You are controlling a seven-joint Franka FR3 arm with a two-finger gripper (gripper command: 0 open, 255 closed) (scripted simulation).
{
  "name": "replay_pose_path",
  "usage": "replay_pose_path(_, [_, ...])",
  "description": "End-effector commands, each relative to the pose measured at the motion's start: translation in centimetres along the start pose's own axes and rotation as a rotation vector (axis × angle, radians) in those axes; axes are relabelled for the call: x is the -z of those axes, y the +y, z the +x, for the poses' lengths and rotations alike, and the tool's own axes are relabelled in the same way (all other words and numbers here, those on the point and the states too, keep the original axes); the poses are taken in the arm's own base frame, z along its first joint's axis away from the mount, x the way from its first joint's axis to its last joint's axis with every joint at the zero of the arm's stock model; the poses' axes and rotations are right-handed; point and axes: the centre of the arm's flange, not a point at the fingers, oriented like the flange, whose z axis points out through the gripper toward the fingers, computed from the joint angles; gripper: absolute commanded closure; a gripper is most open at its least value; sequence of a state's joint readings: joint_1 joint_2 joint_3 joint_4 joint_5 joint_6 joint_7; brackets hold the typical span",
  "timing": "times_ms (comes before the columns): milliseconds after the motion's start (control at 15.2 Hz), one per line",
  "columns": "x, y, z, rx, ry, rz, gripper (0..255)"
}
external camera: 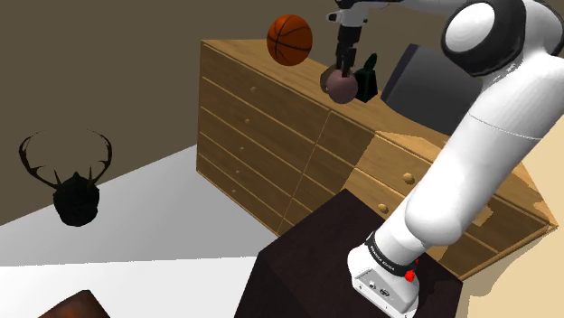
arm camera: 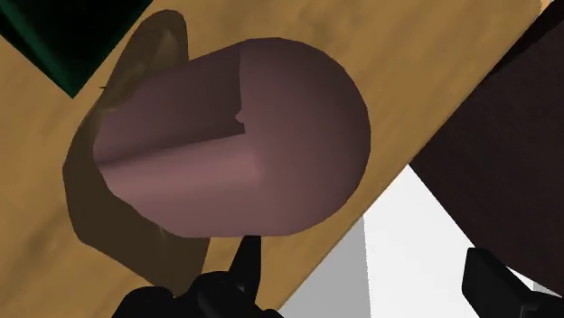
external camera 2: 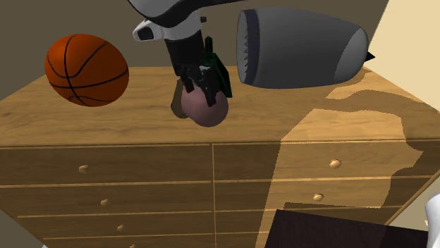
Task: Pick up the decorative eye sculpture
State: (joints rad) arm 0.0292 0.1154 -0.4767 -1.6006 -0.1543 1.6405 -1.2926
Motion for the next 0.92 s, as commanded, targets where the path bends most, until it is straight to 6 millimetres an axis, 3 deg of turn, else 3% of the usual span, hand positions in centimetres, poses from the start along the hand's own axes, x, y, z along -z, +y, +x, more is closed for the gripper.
replay_pose_path(0, [0.0, 2.3, 0.9, 0.068, -0.013, -0.013, 0])
replay_pose_path(396, [0.0, 8.6, 4.2, 0.243, -0.048, -0.046, 0])
replay_pose_path(858, [-3.6, 8.6, 5.0, 0.243, -0.048, -0.046, 0])
